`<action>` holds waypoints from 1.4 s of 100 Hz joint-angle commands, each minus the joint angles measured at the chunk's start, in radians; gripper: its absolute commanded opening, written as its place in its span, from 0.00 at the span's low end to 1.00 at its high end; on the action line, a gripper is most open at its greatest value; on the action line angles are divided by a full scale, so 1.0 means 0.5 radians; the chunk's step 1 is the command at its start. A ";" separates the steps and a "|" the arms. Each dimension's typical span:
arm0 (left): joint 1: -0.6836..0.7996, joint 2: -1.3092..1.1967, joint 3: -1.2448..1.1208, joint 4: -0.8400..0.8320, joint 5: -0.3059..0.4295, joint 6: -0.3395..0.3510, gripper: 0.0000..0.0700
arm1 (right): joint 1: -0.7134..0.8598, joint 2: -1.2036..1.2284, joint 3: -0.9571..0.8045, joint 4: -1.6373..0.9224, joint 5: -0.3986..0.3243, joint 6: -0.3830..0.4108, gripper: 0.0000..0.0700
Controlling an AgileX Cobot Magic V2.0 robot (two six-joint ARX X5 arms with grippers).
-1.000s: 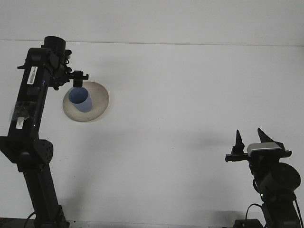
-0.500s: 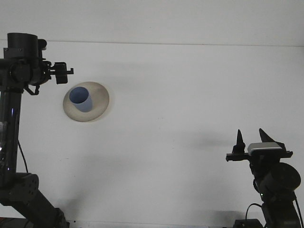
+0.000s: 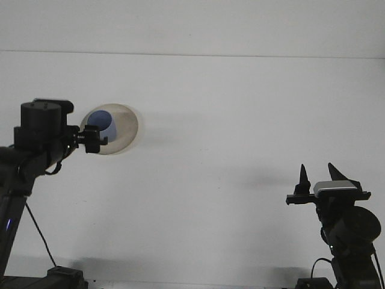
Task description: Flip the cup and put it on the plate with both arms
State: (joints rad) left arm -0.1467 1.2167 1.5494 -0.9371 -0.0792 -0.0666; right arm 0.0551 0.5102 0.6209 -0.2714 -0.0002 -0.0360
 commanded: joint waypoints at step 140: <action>-0.021 -1.627 -1.775 1.135 -0.224 -0.011 0.01 | 0.003 0.002 0.013 0.019 0.002 0.019 0.00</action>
State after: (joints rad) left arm -0.1551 0.4023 0.6525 -0.3817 -0.1848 -0.0696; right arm 0.0551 0.5102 0.6209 -0.2714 0.0002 -0.0364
